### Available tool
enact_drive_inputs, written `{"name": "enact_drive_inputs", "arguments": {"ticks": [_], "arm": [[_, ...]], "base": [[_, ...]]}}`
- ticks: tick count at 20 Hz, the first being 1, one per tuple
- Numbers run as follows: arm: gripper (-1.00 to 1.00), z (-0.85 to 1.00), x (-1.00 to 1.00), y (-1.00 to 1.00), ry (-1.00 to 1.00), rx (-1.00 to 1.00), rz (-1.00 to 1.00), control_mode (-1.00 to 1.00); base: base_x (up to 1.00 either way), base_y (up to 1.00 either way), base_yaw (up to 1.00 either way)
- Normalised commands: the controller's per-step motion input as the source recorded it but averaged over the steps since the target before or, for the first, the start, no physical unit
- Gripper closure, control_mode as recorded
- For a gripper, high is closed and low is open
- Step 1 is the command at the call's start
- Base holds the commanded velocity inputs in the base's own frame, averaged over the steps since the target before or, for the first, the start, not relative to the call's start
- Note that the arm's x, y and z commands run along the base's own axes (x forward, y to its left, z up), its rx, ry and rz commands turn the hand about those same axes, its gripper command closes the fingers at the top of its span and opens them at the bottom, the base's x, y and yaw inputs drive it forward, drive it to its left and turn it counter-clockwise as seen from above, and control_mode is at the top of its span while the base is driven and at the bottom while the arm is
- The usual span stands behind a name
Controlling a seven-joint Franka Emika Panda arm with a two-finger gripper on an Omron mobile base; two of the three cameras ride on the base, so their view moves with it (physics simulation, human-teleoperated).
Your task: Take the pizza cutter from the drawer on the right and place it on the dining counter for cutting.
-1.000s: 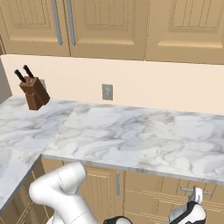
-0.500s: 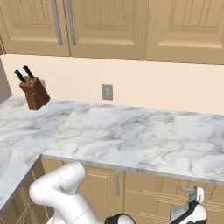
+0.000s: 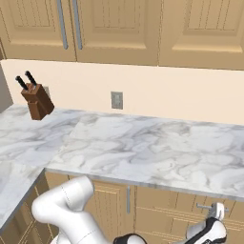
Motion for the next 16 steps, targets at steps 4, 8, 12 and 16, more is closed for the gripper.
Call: {"name": "enact_drive_inputs", "arguments": {"ticks": [4, 8, 12, 16], "arm": [[1.0, 0.0, 0.0, -0.02, 0.0, 0.0, 0.0, -1.0], [1.0, -0.01, -0.07, -0.27, 0.0, 0.0, 0.0, -1.0], [1.0, -0.08, -0.39, -0.43, 0.0, 0.0, 0.0, -1.0], [1.0, -0.15, -0.54, -0.44, 0.0, 0.0, 0.0, -1.0]], "base": [[0.0, 0.0, 0.0], [0.0, 0.0, 0.0], [0.0, 0.0, 0.0], [0.0, 0.0, 0.0]]}}
